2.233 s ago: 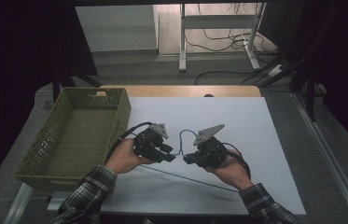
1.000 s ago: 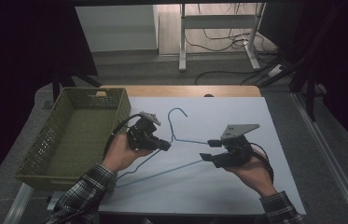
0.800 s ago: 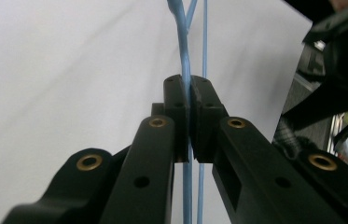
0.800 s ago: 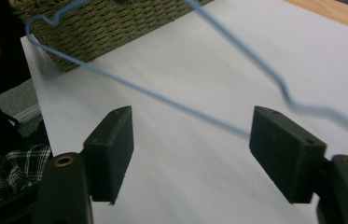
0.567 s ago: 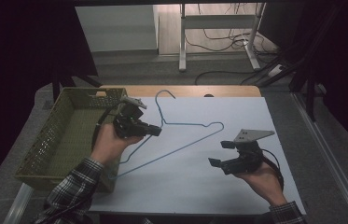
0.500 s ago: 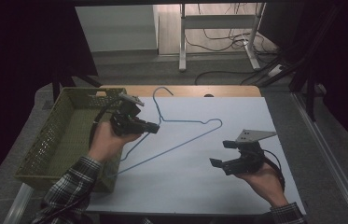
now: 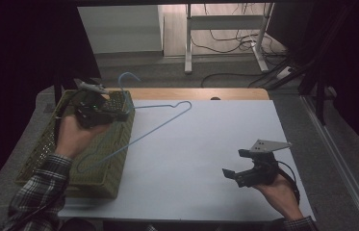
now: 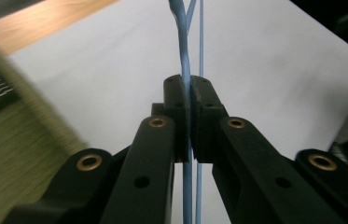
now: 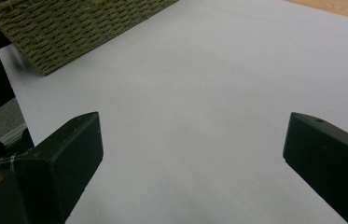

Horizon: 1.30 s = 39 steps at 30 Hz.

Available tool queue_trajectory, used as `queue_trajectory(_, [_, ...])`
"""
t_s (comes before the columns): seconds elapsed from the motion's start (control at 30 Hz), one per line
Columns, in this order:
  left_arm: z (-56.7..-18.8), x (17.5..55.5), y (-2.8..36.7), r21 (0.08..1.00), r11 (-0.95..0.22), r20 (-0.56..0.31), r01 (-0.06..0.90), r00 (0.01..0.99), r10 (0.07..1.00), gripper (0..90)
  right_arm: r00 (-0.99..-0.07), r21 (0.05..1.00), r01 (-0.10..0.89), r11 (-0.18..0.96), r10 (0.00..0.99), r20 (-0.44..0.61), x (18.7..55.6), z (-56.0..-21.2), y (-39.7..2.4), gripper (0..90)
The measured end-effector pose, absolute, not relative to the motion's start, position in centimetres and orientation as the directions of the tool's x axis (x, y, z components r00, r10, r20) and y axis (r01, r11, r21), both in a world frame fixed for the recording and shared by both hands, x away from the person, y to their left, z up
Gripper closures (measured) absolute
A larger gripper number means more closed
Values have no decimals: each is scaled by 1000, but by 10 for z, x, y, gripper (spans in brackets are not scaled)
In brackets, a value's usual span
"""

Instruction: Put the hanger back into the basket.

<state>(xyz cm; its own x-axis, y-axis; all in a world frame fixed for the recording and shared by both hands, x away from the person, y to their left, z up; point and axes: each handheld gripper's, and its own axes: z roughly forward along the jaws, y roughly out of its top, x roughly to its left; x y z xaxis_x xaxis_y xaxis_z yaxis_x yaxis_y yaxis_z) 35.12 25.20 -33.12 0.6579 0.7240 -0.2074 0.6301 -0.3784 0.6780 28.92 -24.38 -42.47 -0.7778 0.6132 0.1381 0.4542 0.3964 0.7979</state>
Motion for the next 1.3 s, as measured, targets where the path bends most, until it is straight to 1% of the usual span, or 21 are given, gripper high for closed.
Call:
queue_trajectory(0.2, [-334,347,298,702,-306,-193,643,586,787,875,-765,786,475,396,628,146,288,-434,-250,41])
queue_trajectory(0.6, [-341,342,356,718,-238,-149,655,478,866,875,-754,780,488,392,640,151,289,-438,-253,42])
queue_trajectory(0.83, [-353,340,378,712,-226,-114,665,426,897,875,-751,774,493,398,643,147,290,-440,-254,42])
queue_trajectory(1.2, [-386,339,400,703,-208,-110,680,393,913,875,-746,767,498,403,650,143,291,-442,-256,42])
queue_trajectory(1.3, [-395,339,403,705,-189,-126,684,383,915,875,-747,763,499,412,650,137,291,-444,-255,42])
